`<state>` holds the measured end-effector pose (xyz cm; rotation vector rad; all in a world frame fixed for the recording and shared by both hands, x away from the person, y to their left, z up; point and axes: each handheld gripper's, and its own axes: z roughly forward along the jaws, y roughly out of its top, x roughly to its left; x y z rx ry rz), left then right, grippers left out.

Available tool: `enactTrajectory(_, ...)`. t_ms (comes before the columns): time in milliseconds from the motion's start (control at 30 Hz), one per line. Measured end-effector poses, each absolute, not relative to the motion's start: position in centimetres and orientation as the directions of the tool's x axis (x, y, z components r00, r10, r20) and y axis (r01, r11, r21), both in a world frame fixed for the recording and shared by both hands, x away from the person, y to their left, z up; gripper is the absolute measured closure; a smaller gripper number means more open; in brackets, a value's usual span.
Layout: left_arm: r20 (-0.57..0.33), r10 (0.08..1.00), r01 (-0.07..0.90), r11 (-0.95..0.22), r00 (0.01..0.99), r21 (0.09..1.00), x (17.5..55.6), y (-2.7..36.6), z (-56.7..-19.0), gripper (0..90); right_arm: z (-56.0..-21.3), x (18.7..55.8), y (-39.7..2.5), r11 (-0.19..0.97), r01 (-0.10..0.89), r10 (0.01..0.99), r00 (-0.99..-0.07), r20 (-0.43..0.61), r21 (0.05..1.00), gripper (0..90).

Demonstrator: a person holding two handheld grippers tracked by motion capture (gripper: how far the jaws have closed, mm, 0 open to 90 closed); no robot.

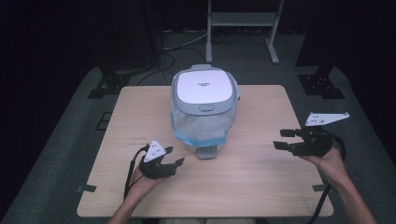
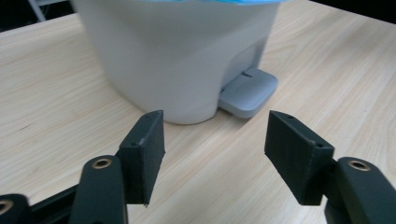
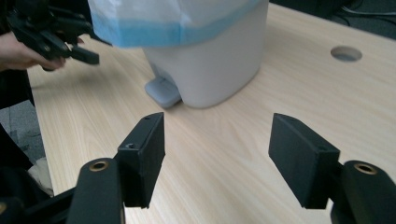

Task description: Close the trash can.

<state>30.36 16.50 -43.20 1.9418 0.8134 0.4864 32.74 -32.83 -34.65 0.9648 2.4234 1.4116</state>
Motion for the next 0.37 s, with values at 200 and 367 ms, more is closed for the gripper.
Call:
enactTrajectory(200,0.015,0.752,0.327,-0.305,0.659,0.895,29.8,18.8,-43.1,31.8,-37.2,31.7,-33.7,0.334,0.474,0.630,-0.755,0.181,0.815,31.8)
enactTrajectory(367,0.013,0.764,0.326,-0.291,0.645,0.900,29.3,20.0,-43.4,29.8,-39.6,30.9,-34.4,0.302,0.506,0.646,-0.732,0.217,0.808,30.4)
